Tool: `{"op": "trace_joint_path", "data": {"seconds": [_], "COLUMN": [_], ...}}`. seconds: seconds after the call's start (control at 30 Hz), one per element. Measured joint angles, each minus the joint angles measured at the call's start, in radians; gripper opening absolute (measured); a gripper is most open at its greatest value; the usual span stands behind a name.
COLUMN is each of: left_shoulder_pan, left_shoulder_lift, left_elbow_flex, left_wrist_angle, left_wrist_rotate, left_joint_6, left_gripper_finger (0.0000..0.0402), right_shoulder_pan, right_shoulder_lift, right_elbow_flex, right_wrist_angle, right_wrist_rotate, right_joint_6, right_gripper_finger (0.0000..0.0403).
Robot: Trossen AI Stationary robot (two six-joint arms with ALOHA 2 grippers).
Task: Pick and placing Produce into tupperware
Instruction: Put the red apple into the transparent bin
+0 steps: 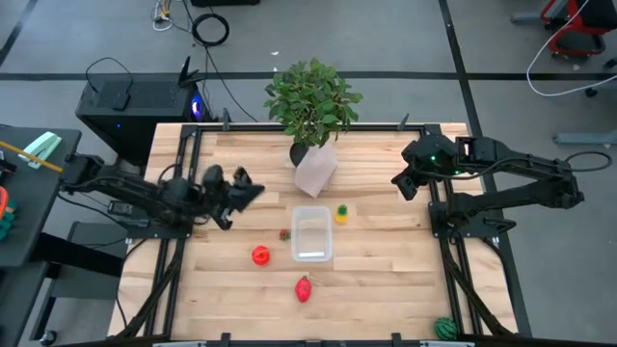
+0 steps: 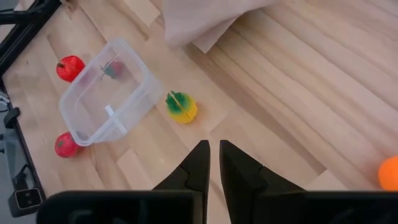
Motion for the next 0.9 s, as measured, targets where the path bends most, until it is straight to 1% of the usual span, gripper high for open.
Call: {"op": "trace_joint_path", "data": {"seconds": [0.1, 0.2, 0.33, 0.4, 0.47, 0.5, 0.57, 0.63, 0.77, 0.9], "left_shoulder_pan": [-0.018, -0.022, -0.025, -0.037, -0.046, -0.051, -0.061, -0.076, -0.09, -0.087], "left_shoulder_lift": [-0.053, -0.088, -0.084, -0.07, -0.057, -0.049, -0.034, -0.013, 0.059, 0.173], "left_elbow_flex": [0.07, 0.202, 0.416, 0.524, 0.613, 0.651, 0.705, 0.728, 0.73, 0.728], "left_wrist_angle": [-0.385, -0.828, -1.384, -1.607, -1.807, -1.881, -1.974, -2.044, -2.085, -2.117], "left_wrist_rotate": [0.025, 0.103, 0.209, 0.236, 0.241, 0.242, 0.242, 0.251, 0.33, 0.415], "left_joint_6": [-0.086, -0.127, -0.108, -0.074, -0.048, -0.041, -0.016, 0.02, 0.087, 0.098], "left_gripper_finger": [0.0037, 0.0038, 0.0038, 0.0038, 0.0039, 0.0039, 0.0038, 0.0035, 0.0033, 0.0036], "right_shoulder_pan": [0.0, 0.0, 0.0, 0.0, 0.0, 0.0, 0.0, 0.0, 0.0, 0.0], "right_shoulder_lift": [0.0, 0.0, 0.0, 0.0, 0.0, 0.0, 0.0, 0.0, 0.0, 0.0], "right_elbow_flex": [0.0, 0.0, 0.0, 0.0, 0.0, 0.0, 0.0, 0.0, 0.0, 0.0], "right_wrist_angle": [0.001, 0.002, 0.003, 0.003, 0.003, 0.003, 0.003, 0.003, 0.004, 0.004], "right_wrist_rotate": [0.018, 0.033, 0.049, 0.066, 0.077, 0.082, 0.094, 0.096, 0.097, 0.097], "right_joint_6": [0.023, 0.047, 0.063, 0.065, 0.074, 0.081, 0.088, 0.089, 0.097, 0.097], "right_gripper_finger": [0.0043, 0.0043, 0.0043, 0.0043, 0.0043, 0.0043, 0.0043, 0.0043, 0.0043, 0.0043]}}
